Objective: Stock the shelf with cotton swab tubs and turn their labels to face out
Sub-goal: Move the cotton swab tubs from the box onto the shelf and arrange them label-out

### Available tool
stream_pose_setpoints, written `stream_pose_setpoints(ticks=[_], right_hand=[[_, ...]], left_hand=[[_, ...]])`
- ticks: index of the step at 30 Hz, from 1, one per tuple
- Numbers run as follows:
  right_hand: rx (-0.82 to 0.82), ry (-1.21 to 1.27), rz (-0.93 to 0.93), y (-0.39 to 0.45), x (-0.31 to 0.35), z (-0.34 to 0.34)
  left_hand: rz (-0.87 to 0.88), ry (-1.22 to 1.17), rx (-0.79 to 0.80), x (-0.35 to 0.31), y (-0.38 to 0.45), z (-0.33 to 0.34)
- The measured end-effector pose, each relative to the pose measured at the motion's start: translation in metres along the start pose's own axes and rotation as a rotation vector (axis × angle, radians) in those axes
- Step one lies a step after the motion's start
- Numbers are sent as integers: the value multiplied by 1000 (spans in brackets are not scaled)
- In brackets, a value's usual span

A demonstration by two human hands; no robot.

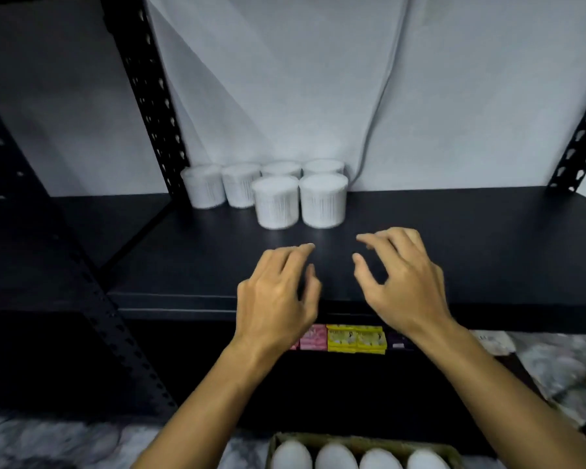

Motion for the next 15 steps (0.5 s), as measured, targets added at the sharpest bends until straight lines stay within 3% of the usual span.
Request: stream_pose_setpoints(ticks=[3, 5, 10, 15], right_hand=[[-51, -8, -131, -46, -8, -18], [40, 19, -155, -78, -20, -20], [500, -6, 19, -171, -72, 7], [1096, -111, 341, -264, -124, 30]], left_hand=[[24, -37, 25, -19, -35, 5], [21, -41, 101, -29, -59, 13], [-4, -39, 436, -46, -130, 56], [-133, -25, 1039, -68, -204, 106]])
Point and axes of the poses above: each hand's wrist, its own y-axis towards the middle knuckle, its own z-axis out of the palm, x = y × z, the point moved 1 cm from there along y, towards the middle knuckle, and after that the axes turned 3 degrees about y, right-handed, at the moved point
